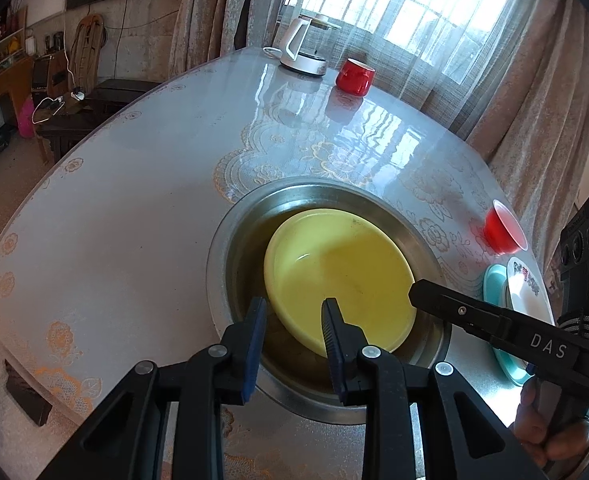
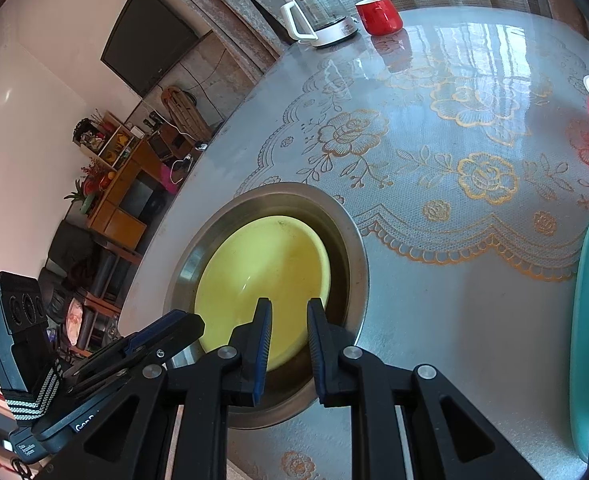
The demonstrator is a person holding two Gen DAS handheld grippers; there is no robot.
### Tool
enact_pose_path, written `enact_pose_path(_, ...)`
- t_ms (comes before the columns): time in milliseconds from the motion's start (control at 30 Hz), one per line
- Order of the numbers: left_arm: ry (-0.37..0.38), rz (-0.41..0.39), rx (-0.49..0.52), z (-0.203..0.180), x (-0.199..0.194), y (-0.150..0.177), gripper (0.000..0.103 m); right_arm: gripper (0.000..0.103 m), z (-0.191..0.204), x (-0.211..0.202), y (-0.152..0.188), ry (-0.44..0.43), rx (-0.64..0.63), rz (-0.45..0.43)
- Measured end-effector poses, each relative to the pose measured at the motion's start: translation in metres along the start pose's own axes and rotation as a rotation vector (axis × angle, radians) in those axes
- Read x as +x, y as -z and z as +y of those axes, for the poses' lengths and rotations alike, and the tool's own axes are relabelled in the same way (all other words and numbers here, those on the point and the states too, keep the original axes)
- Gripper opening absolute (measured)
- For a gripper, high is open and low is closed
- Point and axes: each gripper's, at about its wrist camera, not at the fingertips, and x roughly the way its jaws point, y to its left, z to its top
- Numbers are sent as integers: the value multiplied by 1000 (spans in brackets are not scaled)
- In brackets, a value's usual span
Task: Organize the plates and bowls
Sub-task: 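Open the right gripper to release the yellow bowl in the basin, then withdraw the right tool up from the nested bowls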
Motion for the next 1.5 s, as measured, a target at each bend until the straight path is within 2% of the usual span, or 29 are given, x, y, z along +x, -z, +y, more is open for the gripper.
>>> enact_pose_path(233, -22, -57, 3, 5, -13, -3, 33, 21, 13, 2, -3, -10, -50, -5)
enact_pose_path(567, -58, -79, -81, 35, -17, -9, 33, 23, 40, 31, 2, -2, -134, 80)
enact_pose_path(833, -52, -78, -102, 43, -16, -8, 34, 24, 53, 43, 11, -86, -180, 156)
enact_pose_path(1133, -52, -87, -117, 46, -21, -7, 36, 26, 60, 48, 16, -162, -210, 199)
enact_pose_path(1300, -53, -91, -110, 44, -23, -6, 37, 27, 57, 40, 13, -172, -191, 155)
enact_pose_path(1500, -56, -115, -55, 30, -28, -7, 38, 29, 30, 0, 6, -171, -108, 0)
